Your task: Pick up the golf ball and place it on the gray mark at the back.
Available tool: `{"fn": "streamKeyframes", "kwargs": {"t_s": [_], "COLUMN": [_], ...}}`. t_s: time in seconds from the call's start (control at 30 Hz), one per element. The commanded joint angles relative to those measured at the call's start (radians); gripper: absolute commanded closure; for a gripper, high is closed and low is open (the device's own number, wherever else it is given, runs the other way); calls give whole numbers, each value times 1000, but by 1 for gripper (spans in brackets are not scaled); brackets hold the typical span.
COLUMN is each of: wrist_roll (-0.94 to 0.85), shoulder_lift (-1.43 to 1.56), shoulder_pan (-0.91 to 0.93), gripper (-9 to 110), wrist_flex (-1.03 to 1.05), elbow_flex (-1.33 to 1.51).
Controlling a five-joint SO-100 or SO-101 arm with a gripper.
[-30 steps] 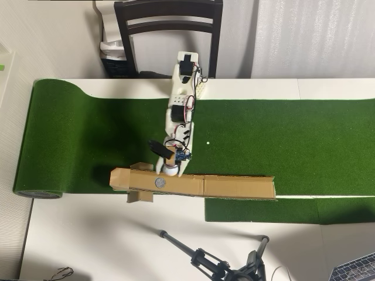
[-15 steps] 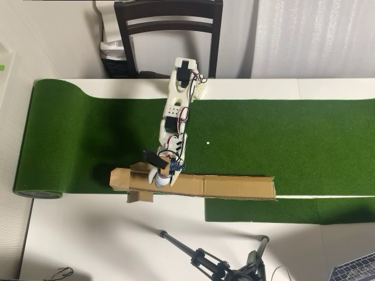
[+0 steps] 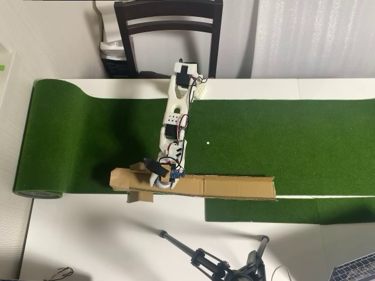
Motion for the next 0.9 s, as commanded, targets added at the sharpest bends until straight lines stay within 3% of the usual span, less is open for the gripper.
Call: {"fn": "streamKeyframes", "kwargs": {"t_s": [0.0, 0.87], "wrist_roll": [-8, -9], "shoulder_lift": [35, 32], "shoulder_pan": [-11, -2], "gripper": [77, 77], "wrist_flex": [-26, -35], "elbow_flex": [-114, -60]}}
